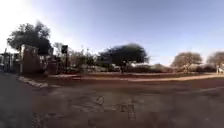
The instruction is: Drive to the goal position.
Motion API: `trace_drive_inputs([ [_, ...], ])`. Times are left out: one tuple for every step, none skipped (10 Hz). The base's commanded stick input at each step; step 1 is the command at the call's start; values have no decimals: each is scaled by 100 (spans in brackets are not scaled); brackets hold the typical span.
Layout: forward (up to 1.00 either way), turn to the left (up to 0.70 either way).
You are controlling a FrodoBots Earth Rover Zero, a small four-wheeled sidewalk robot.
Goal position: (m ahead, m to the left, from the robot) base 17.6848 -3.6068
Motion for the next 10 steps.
trace_drive_inputs([
  [100,-27],
  [100,-27],
  [100,-27],
  [100,-27],
  [100,0],
  [100,0],
  [100,0],
  [100,0],
  [100,0],
  [100,27],
])
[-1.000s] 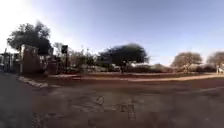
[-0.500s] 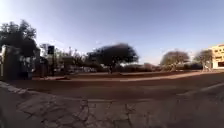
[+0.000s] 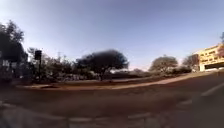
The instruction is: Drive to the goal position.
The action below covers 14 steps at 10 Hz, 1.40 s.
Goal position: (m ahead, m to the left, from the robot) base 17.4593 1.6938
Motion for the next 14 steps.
trace_drive_inputs([
  [100,27],
  [100,14],
  [100,1],
  [100,0],
  [100,0],
  [100,0],
  [100,0],
  [100,0],
  [100,0],
  [100,0],
  [100,0],
  [100,0],
  [100,0],
  [100,0],
])
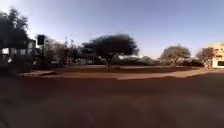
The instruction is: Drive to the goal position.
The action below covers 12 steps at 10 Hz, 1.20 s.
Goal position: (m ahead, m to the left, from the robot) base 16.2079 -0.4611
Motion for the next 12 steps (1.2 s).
trace_drive_inputs([
  [100,0],
  [100,0],
  [100,0],
  [100,0],
  [100,0],
  [100,0],
  [100,0],
  [100,0],
  [100,0],
  [100,0],
  [100,0],
  [100,0],
])
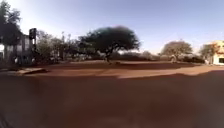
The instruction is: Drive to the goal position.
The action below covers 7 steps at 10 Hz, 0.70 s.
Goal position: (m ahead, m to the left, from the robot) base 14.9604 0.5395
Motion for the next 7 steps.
trace_drive_inputs([
  [100,0],
  [100,0],
  [100,-11],
  [100,-25],
  [100,-27],
  [100,-27],
  [100,-21],
])
